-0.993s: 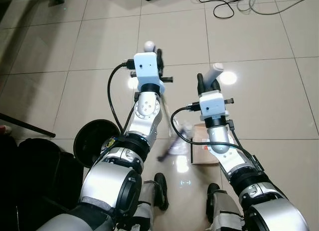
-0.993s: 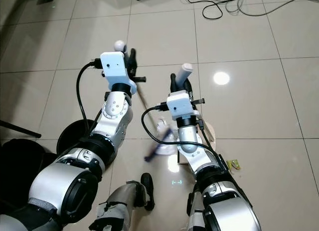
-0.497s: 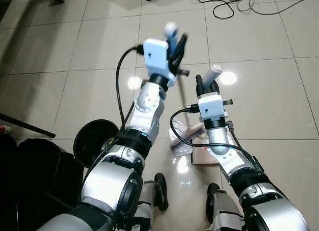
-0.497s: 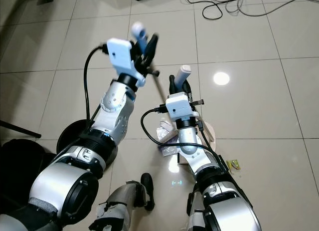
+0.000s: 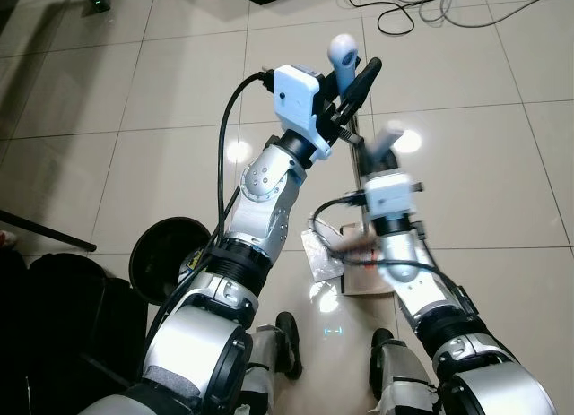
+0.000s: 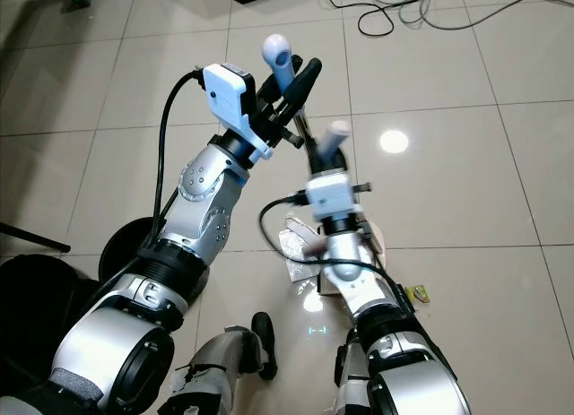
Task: Sweep floor
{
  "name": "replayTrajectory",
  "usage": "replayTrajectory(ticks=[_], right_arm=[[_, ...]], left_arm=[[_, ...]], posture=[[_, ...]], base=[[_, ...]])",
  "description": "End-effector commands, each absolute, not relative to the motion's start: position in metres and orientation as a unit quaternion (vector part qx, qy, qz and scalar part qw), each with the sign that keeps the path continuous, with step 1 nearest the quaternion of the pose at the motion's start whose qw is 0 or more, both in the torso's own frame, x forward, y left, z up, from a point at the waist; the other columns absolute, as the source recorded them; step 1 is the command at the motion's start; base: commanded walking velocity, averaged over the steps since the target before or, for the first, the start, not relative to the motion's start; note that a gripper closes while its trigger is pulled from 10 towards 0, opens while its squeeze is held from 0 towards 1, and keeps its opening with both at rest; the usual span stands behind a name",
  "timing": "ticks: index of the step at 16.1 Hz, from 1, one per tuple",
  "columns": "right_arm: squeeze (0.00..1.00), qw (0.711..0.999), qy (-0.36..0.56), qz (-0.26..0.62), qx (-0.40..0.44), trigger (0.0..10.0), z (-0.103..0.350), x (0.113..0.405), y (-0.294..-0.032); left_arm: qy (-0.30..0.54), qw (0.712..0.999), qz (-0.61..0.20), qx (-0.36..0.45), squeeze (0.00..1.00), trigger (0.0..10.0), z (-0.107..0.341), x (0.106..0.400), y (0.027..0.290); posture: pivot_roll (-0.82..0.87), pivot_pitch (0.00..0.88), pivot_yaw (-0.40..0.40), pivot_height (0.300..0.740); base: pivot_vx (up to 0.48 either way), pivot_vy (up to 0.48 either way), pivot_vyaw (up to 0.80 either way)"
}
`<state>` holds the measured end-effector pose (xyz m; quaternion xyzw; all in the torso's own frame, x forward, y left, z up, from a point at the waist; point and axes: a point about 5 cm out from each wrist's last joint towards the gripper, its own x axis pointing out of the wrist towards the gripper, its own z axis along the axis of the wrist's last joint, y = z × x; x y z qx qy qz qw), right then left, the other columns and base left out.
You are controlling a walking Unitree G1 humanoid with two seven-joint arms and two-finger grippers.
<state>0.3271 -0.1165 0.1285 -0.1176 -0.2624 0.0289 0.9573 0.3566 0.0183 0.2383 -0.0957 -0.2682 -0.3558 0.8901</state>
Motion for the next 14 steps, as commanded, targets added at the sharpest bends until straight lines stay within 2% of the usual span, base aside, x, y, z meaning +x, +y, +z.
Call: replayTrajectory(ticks=[1,4,8,14], right_arm=[[0.00,0.974,-0.215,0.015,-0.065,10.0,0.105,0.316,-0.115],[0.00,0.974,-0.224,-0.025,0.004,10.0,0.103,0.306,-0.131],[0.00,0.970,-0.241,-0.028,0.023,10.0,0.104,0.297,-0.137],[0.00,0.970,-0.242,0.020,-0.002,10.0,0.107,0.297,-0.131]], left_arm=[[-0.282,0.883,-0.352,-0.132,0.00,10.0,0.244,0.353,0.013],[-0.272,0.892,-0.335,-0.135,0.00,10.0,0.243,0.360,0.025],[-0.295,0.891,-0.313,-0.147,0.00,10.0,0.262,0.369,0.043],[-0.351,0.897,-0.267,-0.034,0.00,10.0,0.286,0.379,0.089]], posture=[[0.15,0.301,0.163,0.740],[0.14,0.292,0.165,0.740],[0.13,0.292,0.162,0.740],[0.12,0.279,0.157,0.740]], base=[[0.000,0.000,0.00],[0.000,0.000,0.00],[0.000,0.000,0.00],[0.000,0.000,0.00]])
